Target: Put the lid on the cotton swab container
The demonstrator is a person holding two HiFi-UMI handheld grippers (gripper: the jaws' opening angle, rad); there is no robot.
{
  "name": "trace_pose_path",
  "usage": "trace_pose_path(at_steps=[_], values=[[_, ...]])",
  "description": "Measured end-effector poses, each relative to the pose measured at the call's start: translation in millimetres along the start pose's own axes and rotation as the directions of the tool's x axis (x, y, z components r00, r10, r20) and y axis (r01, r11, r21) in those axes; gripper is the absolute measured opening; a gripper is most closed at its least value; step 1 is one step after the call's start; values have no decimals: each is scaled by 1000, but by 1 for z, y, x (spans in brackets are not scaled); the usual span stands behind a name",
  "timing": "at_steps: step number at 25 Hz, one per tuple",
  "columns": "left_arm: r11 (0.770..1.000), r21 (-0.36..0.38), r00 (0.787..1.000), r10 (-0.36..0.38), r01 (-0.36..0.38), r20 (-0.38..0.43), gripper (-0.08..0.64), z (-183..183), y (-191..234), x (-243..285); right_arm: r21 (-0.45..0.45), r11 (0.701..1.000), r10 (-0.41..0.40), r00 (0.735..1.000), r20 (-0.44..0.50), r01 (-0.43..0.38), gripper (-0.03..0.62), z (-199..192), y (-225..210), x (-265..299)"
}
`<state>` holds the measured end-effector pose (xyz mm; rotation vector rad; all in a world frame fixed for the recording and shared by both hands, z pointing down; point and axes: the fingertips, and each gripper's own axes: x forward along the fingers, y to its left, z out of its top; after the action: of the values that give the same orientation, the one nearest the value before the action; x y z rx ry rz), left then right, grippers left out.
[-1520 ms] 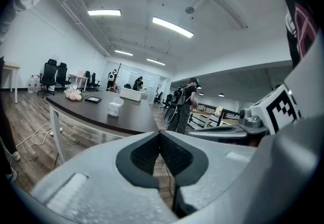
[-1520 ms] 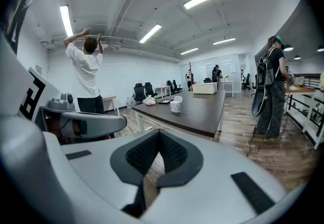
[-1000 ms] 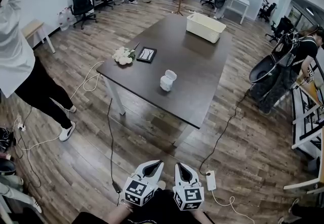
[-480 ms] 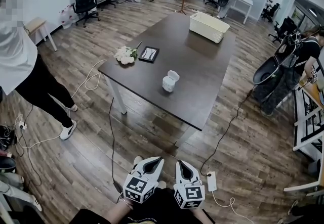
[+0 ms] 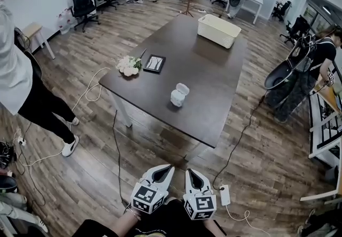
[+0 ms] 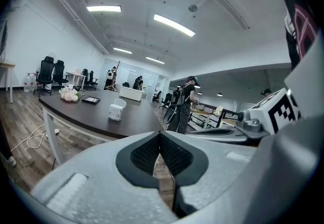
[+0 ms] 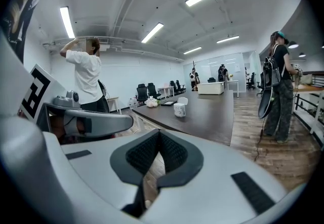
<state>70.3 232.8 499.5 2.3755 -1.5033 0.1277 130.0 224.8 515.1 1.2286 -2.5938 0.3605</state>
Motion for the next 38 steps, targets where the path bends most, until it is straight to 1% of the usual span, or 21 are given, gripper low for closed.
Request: trace_pose_path(at_steps=[6,10,16,24,31,34,38], values=[[999,6,999,-37,37,-4,8,13,35,19,-5,1000,-28,1000,-8,28,8,11,1,38],[997,19,997,-76,77,-13,8,20,58,30,0,998,-61,998,-1,61,8,21,3,63],[988,51,988,-147,149,-37,8,31,88,43,26,994,-110,994,0,110,8,29,14,97],[974,63,975,-212,216,-66,8,36,119,48,52,984,-169,986,3,168,8,35,27,125],[971,63,971,-226,231,-81,8,34,129,48,61,980,-191,982,1,190,8,37,27,133],[974,57,974,-213,218,-82,8,35,133,50,63,980,-192,981,0,191,8,39,23,135],[982,43,980,-179,183,-81,8,33,144,60,63,980,-186,982,-2,186,8,40,12,144]])
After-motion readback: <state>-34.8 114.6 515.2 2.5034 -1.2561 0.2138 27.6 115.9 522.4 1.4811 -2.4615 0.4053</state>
